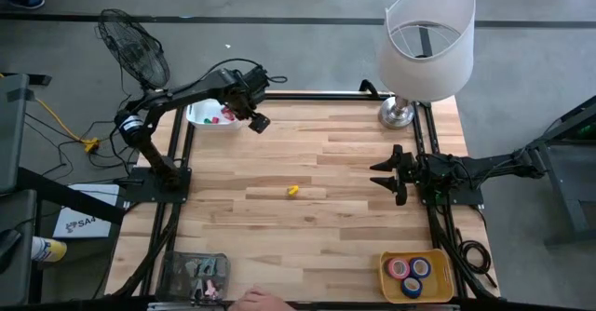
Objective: Pick and place Stapler, Stapler remover, tape
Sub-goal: Put the yellow stapler into the white bin
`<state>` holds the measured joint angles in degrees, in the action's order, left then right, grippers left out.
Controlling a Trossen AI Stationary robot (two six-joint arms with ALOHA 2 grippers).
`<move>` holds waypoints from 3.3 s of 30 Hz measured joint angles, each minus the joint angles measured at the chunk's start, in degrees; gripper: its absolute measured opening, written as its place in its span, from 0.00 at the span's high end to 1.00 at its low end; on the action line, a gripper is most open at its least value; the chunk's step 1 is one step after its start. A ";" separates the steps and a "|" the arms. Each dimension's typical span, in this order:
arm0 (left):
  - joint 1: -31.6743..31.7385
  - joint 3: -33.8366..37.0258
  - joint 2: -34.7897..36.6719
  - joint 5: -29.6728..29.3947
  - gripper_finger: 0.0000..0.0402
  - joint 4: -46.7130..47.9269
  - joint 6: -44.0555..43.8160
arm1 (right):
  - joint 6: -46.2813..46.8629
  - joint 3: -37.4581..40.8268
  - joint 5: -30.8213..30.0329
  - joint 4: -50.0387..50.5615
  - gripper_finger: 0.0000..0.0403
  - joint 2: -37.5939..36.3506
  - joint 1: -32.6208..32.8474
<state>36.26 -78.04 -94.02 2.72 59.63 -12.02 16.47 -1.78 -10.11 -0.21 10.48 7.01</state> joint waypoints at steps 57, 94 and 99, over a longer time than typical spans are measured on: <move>-18.95 -0.07 -4.65 -5.72 0.20 -8.72 -3.39 | 0.00 0.00 0.00 0.00 0.55 0.04 -0.01; -33.67 -0.15 -20.35 5.83 0.20 -23.53 -12.46 | 0.00 0.02 0.00 0.02 0.55 0.44 0.00; -34.14 -0.33 -21.69 5.20 0.20 -23.04 -12.39 | 0.00 0.01 0.00 0.00 0.55 0.42 -0.01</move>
<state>2.12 -78.37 -115.71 7.92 36.59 -24.41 16.47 -1.77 -10.11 -0.21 10.90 7.00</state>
